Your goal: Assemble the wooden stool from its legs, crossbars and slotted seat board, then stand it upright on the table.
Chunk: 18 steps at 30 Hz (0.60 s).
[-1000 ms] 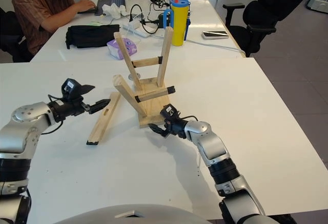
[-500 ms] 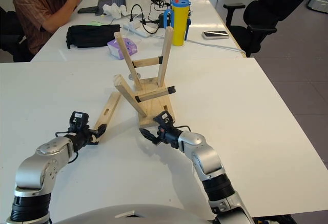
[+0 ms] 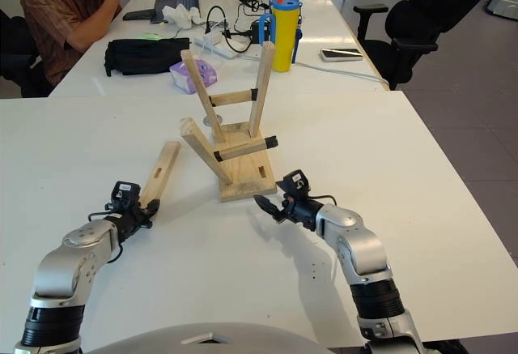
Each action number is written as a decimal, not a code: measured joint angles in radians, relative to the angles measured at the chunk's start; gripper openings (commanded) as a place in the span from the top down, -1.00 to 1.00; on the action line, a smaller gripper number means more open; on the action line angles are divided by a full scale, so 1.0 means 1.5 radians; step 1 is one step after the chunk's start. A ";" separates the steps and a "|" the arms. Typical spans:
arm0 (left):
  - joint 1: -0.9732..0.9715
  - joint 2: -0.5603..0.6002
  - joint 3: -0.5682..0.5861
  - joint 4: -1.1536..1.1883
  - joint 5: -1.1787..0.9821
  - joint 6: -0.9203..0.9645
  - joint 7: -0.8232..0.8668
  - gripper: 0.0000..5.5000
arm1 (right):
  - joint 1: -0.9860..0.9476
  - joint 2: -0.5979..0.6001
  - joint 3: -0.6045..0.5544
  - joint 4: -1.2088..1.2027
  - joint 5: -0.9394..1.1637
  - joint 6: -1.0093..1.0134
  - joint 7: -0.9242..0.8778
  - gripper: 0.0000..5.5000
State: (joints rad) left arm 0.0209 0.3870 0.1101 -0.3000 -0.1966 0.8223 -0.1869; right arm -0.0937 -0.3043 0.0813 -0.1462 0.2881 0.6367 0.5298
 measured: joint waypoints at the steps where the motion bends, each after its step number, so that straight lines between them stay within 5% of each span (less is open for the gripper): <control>1: -0.021 -0.002 0.010 0.009 -0.004 -0.022 -0.006 0.25 | -0.005 -0.001 -0.011 0.021 -0.006 -0.003 -0.018 -0.49; 10: -0.257 -0.020 0.123 -0.015 -0.181 -0.187 -0.097 0.25 | -0.097 -0.033 -0.108 0.135 -0.015 -0.073 -0.046 -0.49; 18: -0.416 -0.077 0.082 -0.152 -0.504 -0.033 -0.061 0.25 | -0.124 -0.068 -0.134 0.146 0.030 -0.076 0.023 -0.49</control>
State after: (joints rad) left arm -0.6029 0.2714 0.2324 -0.5278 -0.9530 0.7732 -0.2781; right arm -0.2790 -0.4057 -0.1199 0.0734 0.3326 0.5230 0.5647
